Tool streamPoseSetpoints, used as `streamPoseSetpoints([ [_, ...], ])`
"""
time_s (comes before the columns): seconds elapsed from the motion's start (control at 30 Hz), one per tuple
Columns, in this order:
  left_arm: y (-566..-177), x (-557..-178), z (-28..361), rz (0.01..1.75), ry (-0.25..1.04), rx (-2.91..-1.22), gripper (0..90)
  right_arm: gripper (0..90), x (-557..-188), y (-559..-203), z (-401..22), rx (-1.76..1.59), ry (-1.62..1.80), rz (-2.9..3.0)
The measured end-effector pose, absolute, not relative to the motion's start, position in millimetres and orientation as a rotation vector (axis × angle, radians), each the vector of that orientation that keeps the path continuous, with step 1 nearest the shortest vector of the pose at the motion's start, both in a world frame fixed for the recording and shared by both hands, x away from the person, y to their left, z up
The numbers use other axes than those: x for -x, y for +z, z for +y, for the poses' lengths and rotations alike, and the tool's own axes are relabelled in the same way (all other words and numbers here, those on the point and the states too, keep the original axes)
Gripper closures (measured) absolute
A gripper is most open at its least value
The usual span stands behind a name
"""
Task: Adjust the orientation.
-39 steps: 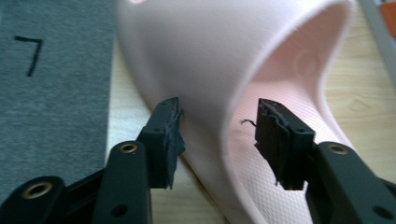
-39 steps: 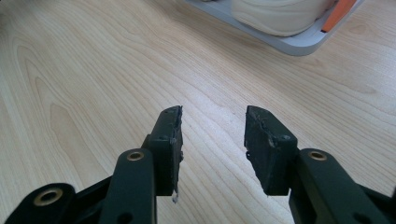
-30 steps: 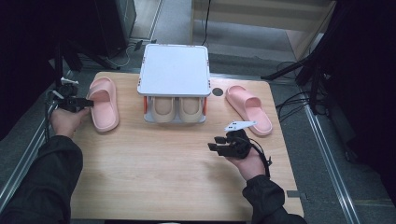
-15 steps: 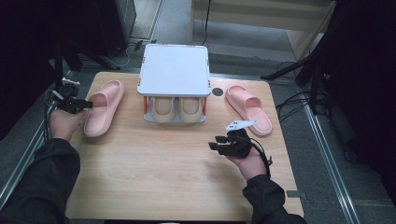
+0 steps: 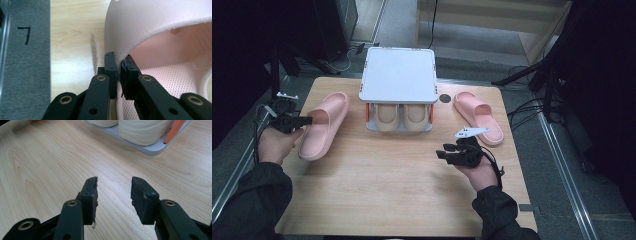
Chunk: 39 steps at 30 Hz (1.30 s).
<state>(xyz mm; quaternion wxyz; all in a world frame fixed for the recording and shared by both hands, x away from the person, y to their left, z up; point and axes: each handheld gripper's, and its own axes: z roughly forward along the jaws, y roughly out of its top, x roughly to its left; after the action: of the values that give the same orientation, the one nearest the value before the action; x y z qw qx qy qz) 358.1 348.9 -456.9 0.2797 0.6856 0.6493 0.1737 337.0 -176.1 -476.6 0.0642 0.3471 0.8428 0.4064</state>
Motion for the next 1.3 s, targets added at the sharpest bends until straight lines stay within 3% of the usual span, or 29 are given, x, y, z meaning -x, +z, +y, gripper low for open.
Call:
streamPoseSetpoints([
  [0.53, -464, -293, 277, 1.539, 0.370, -1.970, 84.9, 57.2, -345, -476, -159, -0.992, 1.223, 2.582],
  [0.87, -480, -284, 231, 1.439, 0.261, -2.036, 84.7, 57.3, -345, -476, -152, -0.968, 1.224, 2.593],
  [1.3, -495, -284, 190, 1.347, 0.215, -2.128, 82.4, 62.2, -339, -483, -132, -0.893, 1.231, 2.643],
])
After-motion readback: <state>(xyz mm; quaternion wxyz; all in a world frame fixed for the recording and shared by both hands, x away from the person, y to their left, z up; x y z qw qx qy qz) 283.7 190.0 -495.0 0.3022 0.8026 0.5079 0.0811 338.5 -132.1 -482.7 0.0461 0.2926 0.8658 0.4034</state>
